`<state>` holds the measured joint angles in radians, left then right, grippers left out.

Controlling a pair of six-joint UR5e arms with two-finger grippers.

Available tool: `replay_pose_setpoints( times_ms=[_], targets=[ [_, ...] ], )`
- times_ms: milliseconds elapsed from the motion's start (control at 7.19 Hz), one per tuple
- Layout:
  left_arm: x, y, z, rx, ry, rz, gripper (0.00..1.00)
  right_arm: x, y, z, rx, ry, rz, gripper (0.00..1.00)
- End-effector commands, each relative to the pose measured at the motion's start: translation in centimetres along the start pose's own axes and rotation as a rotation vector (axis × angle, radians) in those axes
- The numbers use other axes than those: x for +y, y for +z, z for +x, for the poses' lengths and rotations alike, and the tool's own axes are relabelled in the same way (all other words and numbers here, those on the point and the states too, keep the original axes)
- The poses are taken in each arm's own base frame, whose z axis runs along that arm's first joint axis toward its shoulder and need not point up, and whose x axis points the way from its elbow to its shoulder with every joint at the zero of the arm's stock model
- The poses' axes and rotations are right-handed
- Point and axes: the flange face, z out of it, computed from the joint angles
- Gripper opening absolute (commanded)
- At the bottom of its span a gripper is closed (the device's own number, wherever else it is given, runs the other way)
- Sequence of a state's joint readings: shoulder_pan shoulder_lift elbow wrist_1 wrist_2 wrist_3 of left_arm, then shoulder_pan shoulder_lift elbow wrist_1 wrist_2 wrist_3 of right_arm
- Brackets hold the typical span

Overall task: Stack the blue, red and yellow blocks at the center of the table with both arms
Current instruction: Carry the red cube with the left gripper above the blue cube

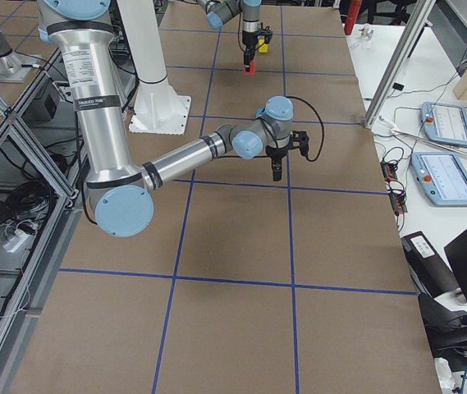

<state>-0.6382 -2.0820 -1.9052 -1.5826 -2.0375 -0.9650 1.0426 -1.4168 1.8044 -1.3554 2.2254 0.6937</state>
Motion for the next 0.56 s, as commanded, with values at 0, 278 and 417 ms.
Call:
replay_pose_setpoints(
  times_ms=[0, 278, 417],
  targets=[
    [-7.0, -0.6, 13.0, -0.014, 0.008, 0.035, 0.0, 0.7, -0.7, 7.9, 0.032, -0.033, -0.017, 1.0],
    [-11.3, 2.8, 16.7, -0.075, 0.082, -0.014, 0.0, 0.6, -0.2, 10.2, 0.053, -0.01, -0.026, 1.0],
    [-11.1, 4.2, 16.5, -0.089, 0.091, -0.031, 0.0, 0.6, 0.1, 10.6, 0.058, -0.004, -0.03, 1.0]
  ],
)
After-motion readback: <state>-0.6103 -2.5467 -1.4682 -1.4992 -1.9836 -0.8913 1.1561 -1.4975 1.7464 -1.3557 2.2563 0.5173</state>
